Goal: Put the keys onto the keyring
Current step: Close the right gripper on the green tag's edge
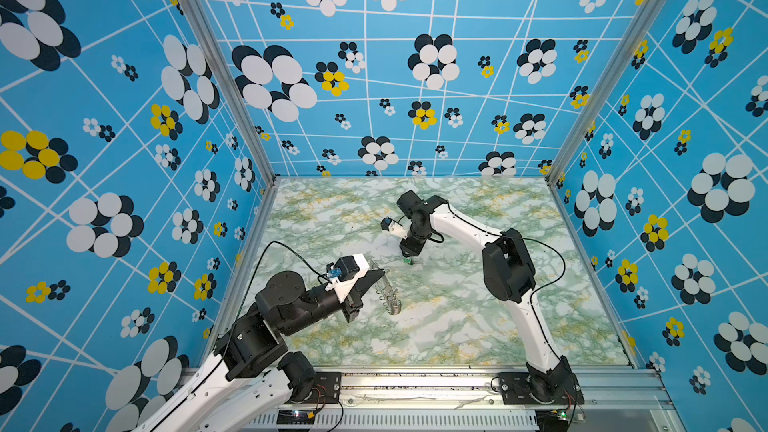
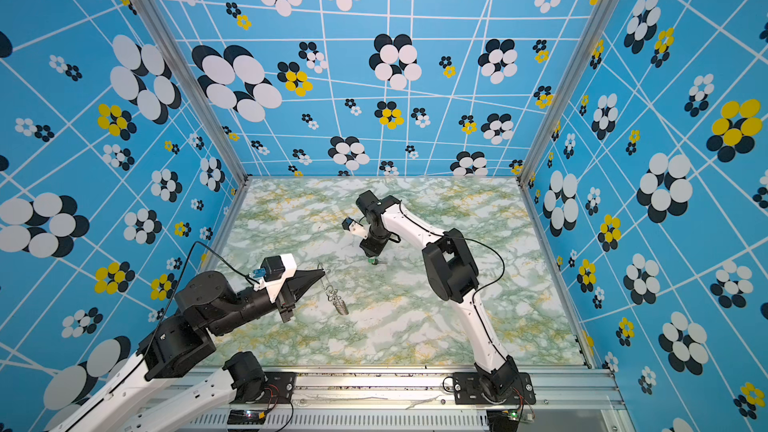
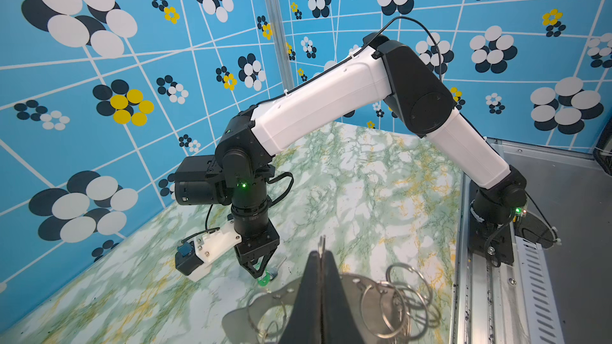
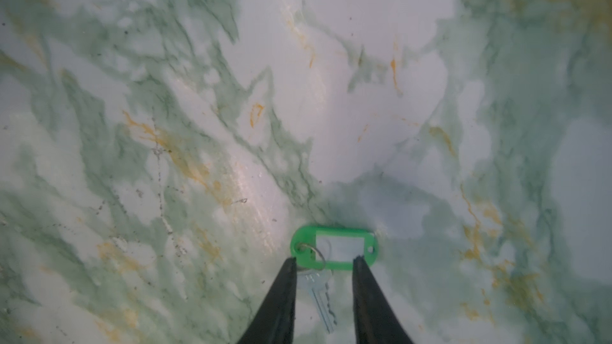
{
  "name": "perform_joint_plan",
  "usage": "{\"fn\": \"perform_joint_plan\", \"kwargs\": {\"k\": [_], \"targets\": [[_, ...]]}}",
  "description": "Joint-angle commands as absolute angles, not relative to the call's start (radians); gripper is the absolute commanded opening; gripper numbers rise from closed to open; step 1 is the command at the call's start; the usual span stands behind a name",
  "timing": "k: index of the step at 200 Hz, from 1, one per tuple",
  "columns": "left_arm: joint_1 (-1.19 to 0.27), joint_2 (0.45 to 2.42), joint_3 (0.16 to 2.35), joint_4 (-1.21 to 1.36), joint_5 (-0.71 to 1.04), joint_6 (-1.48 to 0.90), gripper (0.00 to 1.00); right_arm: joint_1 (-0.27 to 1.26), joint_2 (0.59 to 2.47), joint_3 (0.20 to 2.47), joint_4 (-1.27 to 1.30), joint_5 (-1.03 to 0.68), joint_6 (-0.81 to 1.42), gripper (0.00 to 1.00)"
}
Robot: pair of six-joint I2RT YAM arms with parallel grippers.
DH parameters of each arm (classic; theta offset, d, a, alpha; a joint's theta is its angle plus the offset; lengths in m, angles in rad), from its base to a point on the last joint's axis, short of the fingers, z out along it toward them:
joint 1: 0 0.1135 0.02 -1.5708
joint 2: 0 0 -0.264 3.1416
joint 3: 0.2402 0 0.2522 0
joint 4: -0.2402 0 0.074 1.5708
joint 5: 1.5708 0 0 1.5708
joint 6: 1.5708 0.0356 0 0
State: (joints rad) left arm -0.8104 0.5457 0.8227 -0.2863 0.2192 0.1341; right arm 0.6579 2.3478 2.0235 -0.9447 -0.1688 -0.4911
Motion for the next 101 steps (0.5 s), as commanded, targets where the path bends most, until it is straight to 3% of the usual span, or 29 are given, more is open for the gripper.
{"fn": "perform_joint_plan", "kwargs": {"k": [1,101], "targets": [[-0.802,0.537,0.822,-0.265,0.215,0.14,0.0,0.658,2.373,2.052,-0.988,-0.175,-0.527,0.31],[-0.801,0.54,0.831,-0.272,0.218,0.141,0.0,0.661,2.387,2.03,-0.996,-0.186,-0.553,0.31]]}}
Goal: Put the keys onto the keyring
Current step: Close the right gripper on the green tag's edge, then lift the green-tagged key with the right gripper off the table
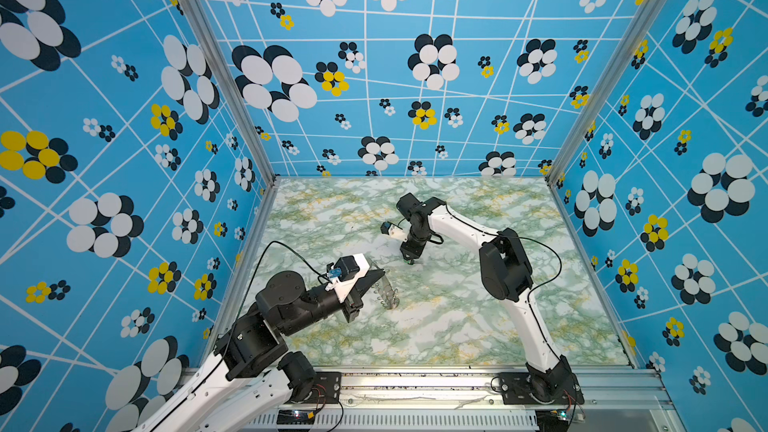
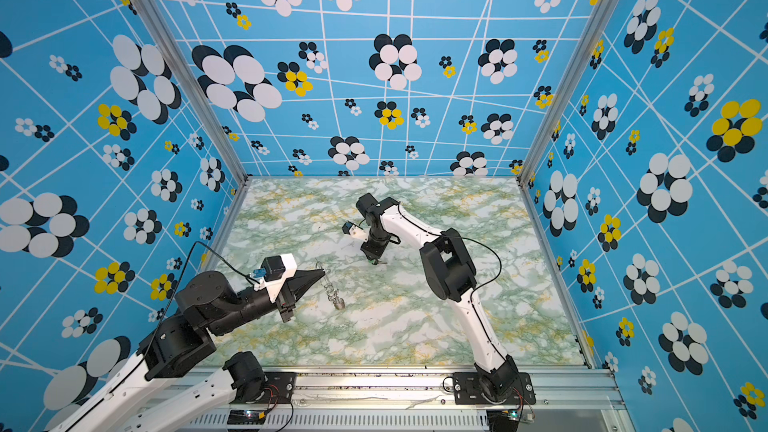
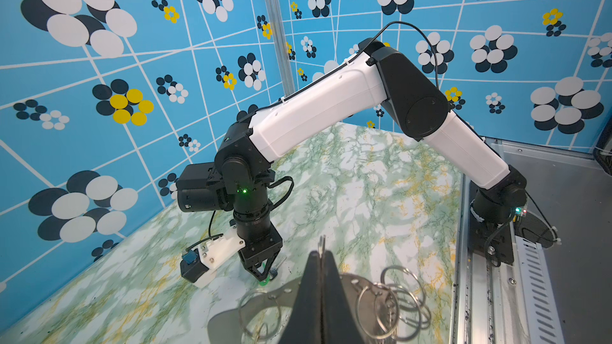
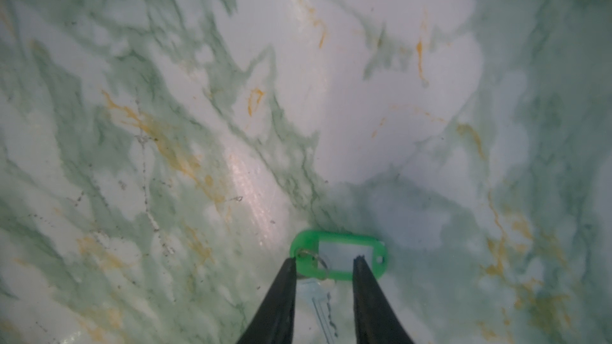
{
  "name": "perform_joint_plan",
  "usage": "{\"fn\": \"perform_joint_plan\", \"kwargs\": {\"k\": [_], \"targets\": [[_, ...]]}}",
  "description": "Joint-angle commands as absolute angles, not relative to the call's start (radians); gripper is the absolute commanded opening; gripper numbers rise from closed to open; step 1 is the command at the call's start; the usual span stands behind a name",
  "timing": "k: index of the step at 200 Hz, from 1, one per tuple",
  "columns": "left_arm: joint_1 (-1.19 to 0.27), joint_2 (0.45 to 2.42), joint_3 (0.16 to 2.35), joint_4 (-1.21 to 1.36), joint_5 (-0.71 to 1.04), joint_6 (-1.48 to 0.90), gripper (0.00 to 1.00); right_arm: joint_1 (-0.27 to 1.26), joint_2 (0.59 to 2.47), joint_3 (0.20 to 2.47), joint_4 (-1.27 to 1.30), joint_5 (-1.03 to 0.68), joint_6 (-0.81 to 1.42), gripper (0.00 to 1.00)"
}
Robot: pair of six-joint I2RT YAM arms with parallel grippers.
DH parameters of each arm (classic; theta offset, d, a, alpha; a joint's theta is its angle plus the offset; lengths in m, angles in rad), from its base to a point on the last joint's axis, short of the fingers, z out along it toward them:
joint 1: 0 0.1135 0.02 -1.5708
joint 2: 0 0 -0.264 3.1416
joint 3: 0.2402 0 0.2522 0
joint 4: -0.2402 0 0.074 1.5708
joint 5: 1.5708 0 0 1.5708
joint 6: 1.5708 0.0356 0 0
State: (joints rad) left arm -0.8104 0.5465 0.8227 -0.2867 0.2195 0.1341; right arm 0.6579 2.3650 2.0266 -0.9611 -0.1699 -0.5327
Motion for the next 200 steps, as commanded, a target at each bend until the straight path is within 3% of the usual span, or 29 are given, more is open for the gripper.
{"fn": "perform_joint_plan", "kwargs": {"k": [1,155,200], "targets": [[-0.802,0.541,0.831,-0.273,0.219,0.141,0.0,0.661,2.387,2.03,-0.996,-0.186,-0.553,0.31],[-0.802,0.541,0.831,-0.27,0.218,0.149,0.0,0.67,2.399,1.997,-1.004,-0.189,-0.566,0.27],[-0.801,0.538,0.83,-0.272,0.215,0.149,0.0,0.676,2.399,1.985,-1.002,-0.181,-0.565,0.18]]}}
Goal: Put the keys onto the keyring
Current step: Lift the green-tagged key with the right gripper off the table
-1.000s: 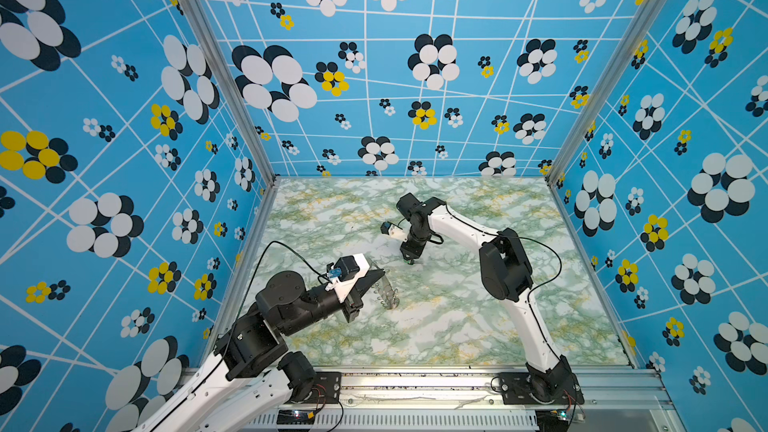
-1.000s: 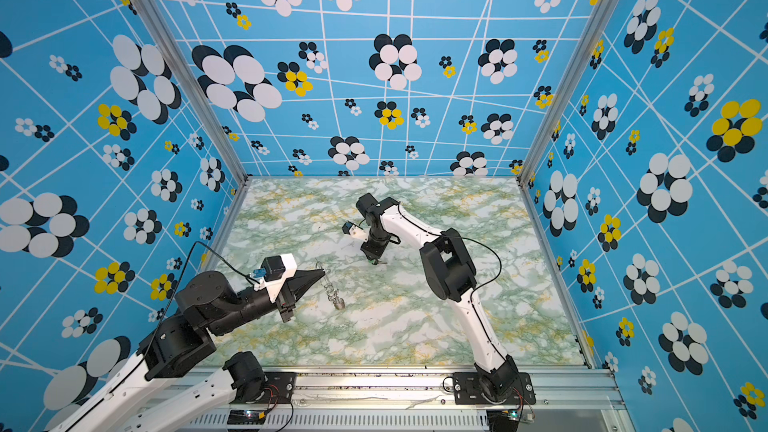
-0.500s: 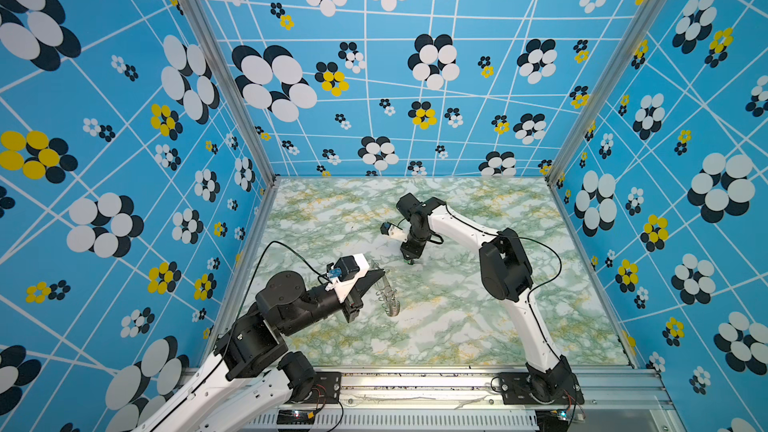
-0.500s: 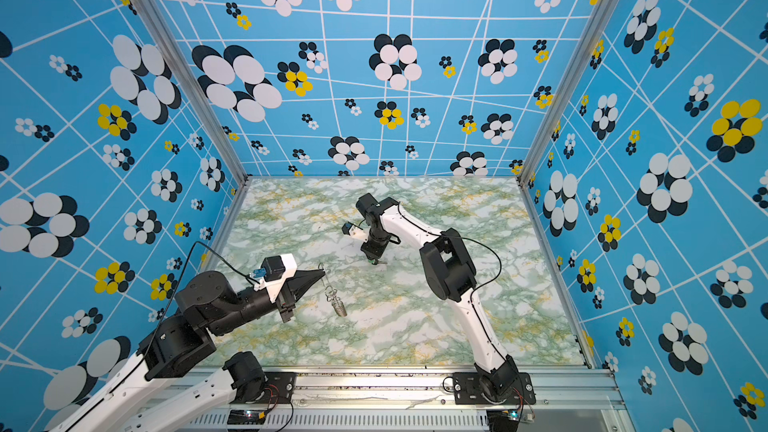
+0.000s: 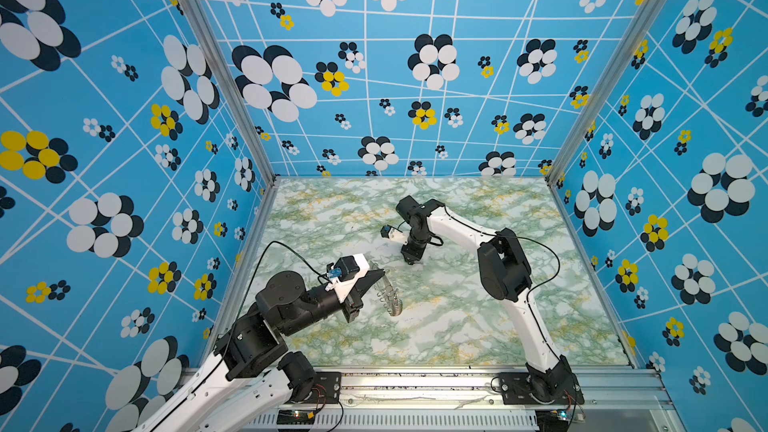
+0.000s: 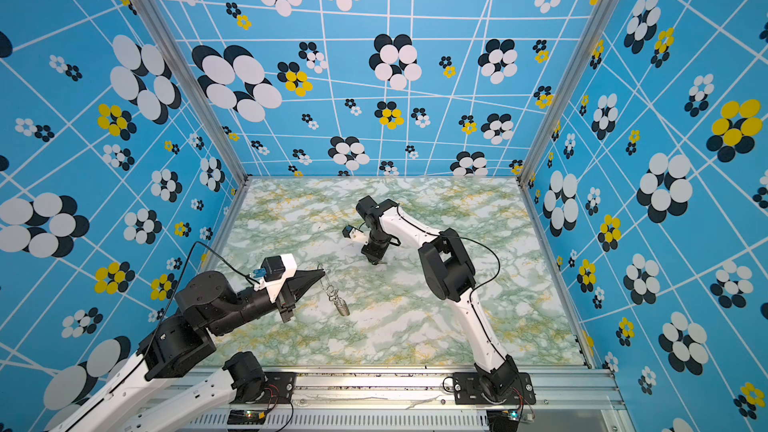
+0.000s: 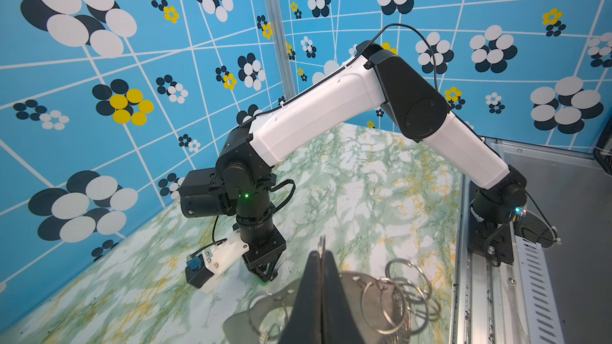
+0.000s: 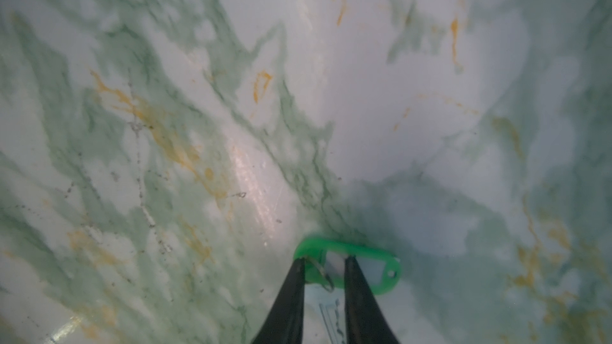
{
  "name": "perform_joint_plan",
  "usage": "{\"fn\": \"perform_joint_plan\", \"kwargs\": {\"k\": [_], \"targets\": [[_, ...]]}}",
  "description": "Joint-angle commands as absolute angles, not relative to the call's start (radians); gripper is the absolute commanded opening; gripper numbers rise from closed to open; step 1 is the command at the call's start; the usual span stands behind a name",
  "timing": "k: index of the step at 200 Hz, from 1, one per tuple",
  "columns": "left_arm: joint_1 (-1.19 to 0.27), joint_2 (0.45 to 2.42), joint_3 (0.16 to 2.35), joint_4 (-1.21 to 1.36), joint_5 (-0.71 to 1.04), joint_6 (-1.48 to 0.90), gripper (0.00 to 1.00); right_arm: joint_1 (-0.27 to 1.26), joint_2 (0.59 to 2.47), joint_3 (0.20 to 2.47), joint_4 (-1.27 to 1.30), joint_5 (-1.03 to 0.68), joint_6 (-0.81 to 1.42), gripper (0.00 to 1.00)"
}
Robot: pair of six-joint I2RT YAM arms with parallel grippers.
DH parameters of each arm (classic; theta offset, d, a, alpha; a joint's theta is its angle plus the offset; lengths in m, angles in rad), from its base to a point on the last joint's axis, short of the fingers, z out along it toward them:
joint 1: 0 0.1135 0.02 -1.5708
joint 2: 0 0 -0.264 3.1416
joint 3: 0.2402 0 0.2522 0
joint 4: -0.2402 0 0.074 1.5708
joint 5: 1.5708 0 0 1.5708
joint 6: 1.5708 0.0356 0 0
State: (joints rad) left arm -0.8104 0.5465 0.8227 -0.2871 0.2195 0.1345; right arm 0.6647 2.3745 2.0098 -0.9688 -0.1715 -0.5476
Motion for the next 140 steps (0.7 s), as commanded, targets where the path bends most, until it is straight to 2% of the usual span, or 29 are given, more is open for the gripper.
{"fn": "perform_joint_plan", "kwargs": {"k": [1,38,116,140], "targets": [[-0.801,0.538,0.83,-0.272,0.215,0.149,0.0,0.676,2.399,1.984,-1.002,-0.181,-0.565,0.18],[-0.802,0.532,0.829,-0.273,0.214,0.149,0.0,0.675,2.369,1.976,-0.996,-0.182,-0.562,0.0],[-0.801,0.525,0.831,-0.273,0.222,0.146,0.0,0.673,2.183,1.888,-0.989,-0.206,-0.477,0.0],[-0.802,0.531,0.828,-0.262,0.227,0.144,0.0,0.671,2.057,1.804,-0.948,-0.229,-0.436,0.0]]}}
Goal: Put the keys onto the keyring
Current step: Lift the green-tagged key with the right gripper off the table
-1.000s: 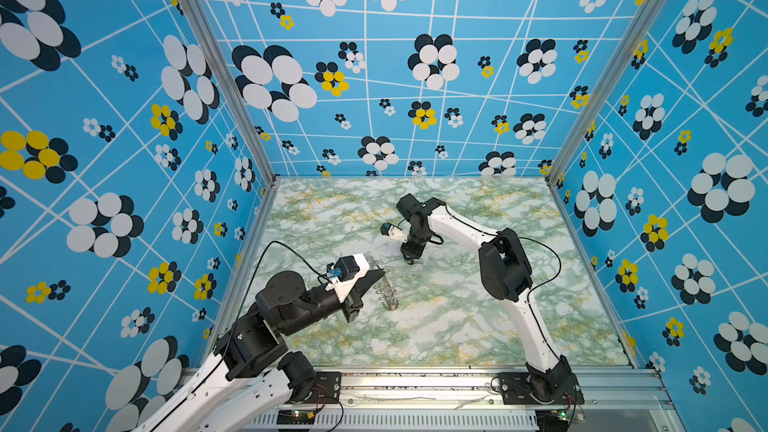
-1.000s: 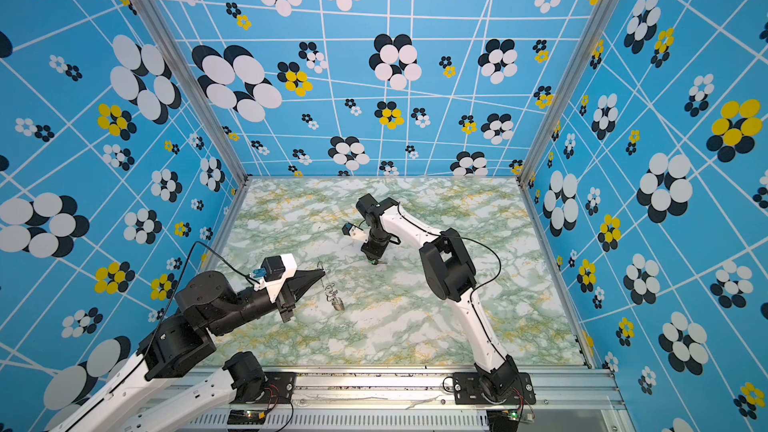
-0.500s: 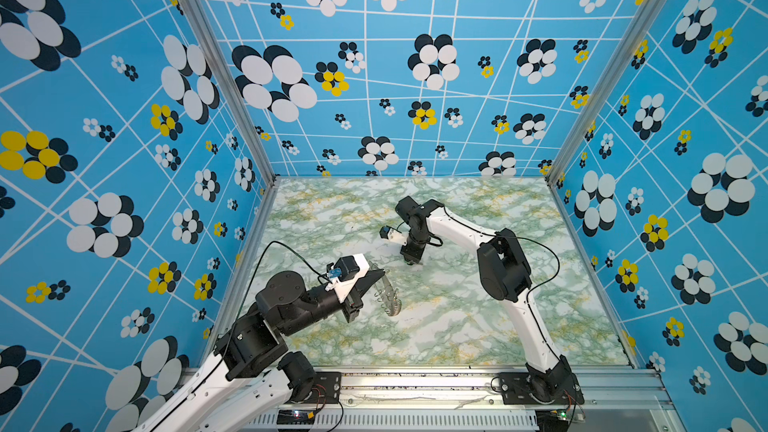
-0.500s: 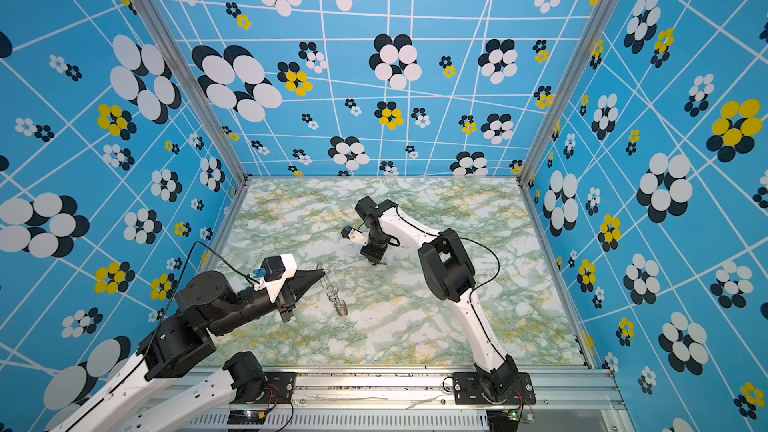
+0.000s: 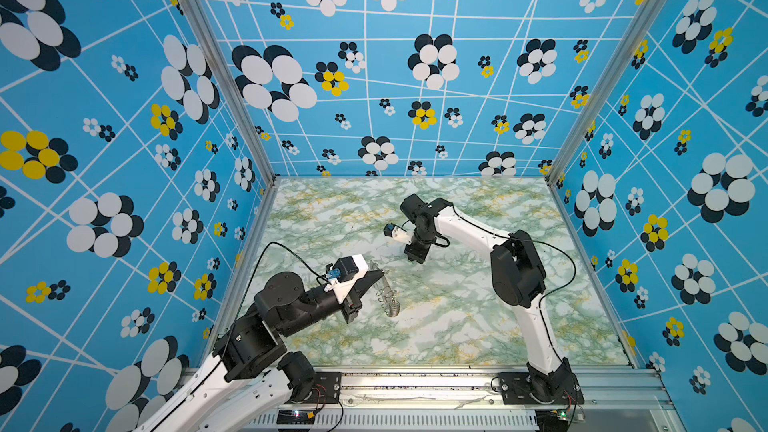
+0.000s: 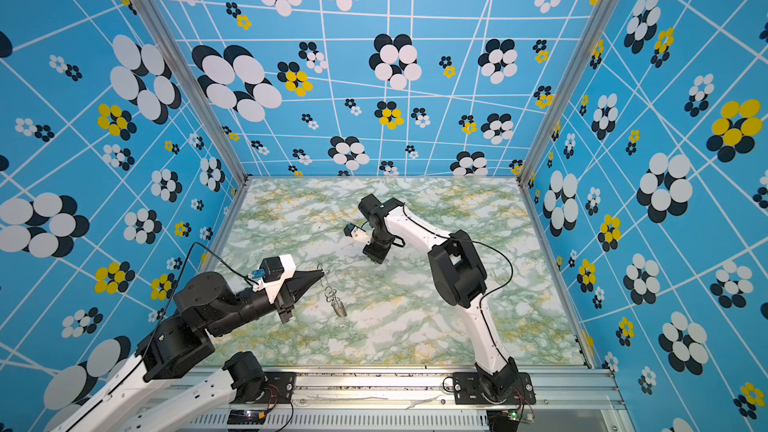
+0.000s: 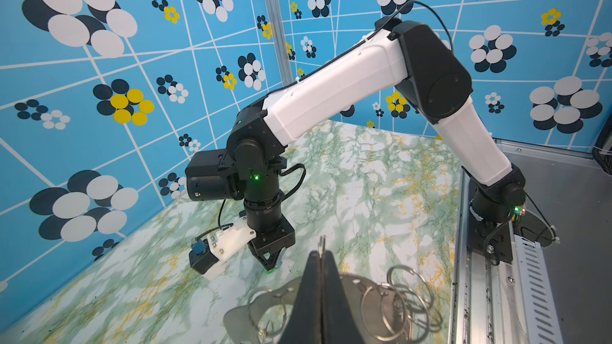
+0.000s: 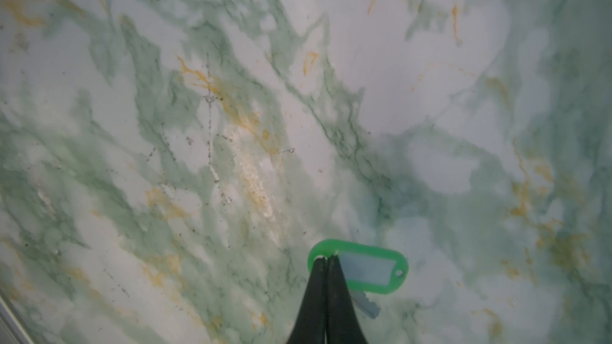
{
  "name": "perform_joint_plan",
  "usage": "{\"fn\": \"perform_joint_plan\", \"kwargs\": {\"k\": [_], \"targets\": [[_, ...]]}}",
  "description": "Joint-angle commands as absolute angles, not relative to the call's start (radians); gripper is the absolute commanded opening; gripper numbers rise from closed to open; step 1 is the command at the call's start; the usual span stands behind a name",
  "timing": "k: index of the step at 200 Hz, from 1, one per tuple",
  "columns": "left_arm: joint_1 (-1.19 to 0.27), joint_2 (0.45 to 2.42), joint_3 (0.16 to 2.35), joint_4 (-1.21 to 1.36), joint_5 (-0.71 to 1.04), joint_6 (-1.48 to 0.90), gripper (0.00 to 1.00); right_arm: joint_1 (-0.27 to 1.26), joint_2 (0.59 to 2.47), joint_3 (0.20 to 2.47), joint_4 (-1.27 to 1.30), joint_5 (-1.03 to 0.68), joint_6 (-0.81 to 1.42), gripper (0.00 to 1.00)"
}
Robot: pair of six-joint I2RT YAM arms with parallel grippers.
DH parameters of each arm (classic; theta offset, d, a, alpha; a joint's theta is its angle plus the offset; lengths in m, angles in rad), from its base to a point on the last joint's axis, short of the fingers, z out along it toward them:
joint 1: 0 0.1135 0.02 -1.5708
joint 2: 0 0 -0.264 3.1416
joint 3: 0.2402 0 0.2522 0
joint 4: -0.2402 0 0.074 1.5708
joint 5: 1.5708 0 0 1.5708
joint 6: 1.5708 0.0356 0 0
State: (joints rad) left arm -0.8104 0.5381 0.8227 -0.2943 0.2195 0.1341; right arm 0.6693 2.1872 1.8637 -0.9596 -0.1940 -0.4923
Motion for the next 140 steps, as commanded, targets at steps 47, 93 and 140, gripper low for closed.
{"fn": "perform_joint_plan", "kwargs": {"k": [47,93,140], "targets": [[-0.802,0.549,0.836,-0.25,0.239,0.141,0.0,0.658,1.875,1.567,-0.818,-0.304,-0.29,0.0],[-0.803,0.583,0.847,-0.235,0.253,0.138,0.0,0.695,1.865,1.399,-0.851,-0.205,-0.104,0.0],[-0.805,0.61,0.857,-0.223,0.263,0.137,0.0,0.7,1.814,1.22,-0.749,-0.125,0.136,0.0]]}}
